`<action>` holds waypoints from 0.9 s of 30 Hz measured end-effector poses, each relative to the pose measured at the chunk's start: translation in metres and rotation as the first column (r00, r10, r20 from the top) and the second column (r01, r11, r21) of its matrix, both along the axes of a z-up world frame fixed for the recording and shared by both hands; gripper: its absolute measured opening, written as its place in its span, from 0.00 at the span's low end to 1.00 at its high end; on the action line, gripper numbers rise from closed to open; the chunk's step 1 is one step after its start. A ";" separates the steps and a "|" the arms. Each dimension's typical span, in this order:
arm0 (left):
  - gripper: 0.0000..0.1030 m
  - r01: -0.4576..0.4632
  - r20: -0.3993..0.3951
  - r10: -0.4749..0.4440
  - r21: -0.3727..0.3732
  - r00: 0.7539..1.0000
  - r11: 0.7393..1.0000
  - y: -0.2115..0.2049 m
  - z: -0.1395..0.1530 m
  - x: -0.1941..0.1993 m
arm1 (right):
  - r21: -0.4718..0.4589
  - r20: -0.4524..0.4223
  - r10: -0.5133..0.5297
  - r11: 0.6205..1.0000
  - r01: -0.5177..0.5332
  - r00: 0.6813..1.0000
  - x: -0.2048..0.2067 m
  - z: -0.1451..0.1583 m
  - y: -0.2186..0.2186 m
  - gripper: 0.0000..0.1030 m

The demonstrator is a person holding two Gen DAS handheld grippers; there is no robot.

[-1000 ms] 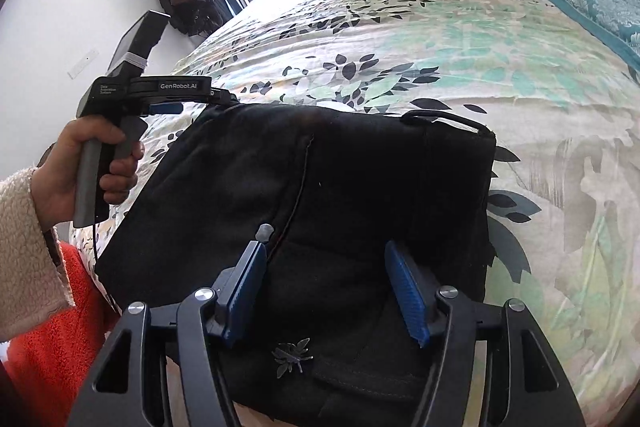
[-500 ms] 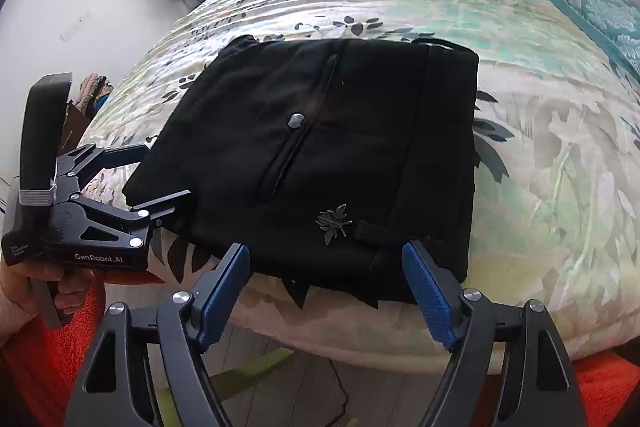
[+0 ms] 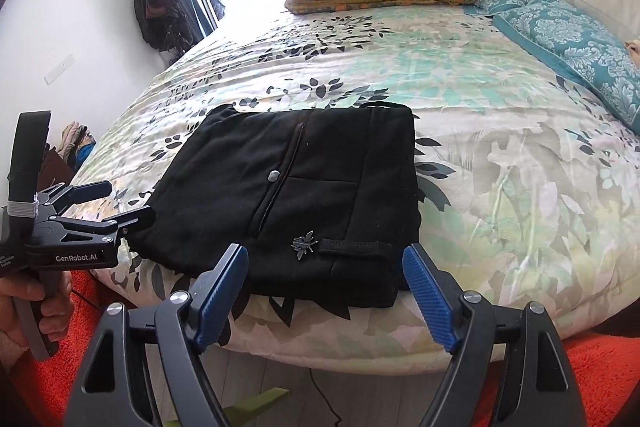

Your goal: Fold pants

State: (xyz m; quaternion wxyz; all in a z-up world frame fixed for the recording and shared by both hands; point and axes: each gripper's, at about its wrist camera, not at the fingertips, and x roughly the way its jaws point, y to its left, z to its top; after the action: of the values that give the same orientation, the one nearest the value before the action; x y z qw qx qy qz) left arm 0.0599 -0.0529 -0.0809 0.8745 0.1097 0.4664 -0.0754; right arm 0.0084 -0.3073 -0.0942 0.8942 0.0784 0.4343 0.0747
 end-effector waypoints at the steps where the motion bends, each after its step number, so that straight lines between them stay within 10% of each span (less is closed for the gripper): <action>1: 0.99 -0.004 0.005 0.004 -0.001 1.000 1.000 0.001 0.002 -0.001 | 0.002 -0.004 -0.006 1.000 0.006 1.000 0.000 -0.001 -0.001 0.78; 16: 0.99 -0.025 0.009 0.026 -0.055 1.000 0.998 0.027 0.019 -0.009 | -0.032 0.053 -0.090 0.995 0.091 0.995 -0.006 0.009 -0.018 0.81; 27: 0.99 -0.029 -0.166 -0.035 -0.364 0.986 0.931 0.075 0.007 0.030 | 0.233 -0.095 -0.097 0.965 0.117 0.991 0.014 -0.018 -0.054 0.88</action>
State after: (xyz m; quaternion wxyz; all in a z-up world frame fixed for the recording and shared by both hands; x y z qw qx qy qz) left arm 0.0903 0.0219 -0.0736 0.8366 -0.0606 0.5168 -0.1711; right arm 0.0226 -0.3609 -0.1120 0.8622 0.2116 0.4541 0.0744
